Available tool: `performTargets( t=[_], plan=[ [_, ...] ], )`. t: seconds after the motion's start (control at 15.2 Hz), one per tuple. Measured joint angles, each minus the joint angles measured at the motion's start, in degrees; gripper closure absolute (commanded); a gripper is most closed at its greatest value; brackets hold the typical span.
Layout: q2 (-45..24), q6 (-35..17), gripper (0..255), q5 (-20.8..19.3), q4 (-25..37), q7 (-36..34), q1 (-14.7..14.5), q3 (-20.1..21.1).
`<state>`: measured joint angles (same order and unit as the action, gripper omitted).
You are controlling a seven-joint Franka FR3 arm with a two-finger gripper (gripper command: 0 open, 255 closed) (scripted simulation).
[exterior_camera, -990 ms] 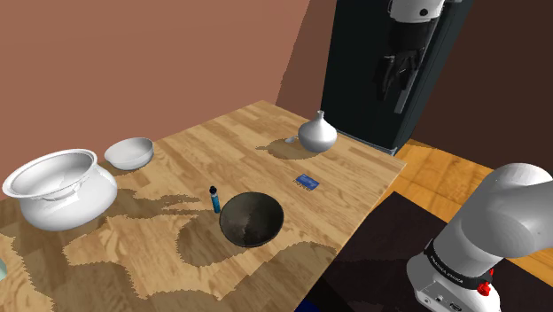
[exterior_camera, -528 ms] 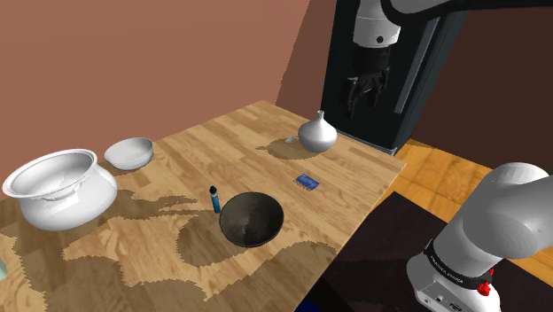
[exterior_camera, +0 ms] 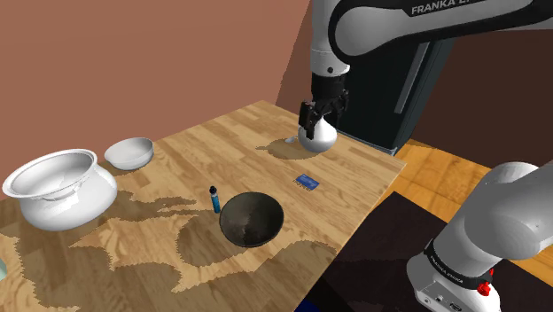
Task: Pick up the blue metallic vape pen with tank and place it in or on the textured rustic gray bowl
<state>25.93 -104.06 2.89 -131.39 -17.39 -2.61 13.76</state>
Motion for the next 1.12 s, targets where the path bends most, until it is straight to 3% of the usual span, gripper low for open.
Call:
performTargets(
  t=[0.53,1.12],
  plan=[
    [-14.0,-8.5,0,-0.8,5.7,-8.6,-1.2,6.1],
    [-33.6,-15.5,0,-7.6,17.3,-19.1,-3.9,10.1]
  ],
)
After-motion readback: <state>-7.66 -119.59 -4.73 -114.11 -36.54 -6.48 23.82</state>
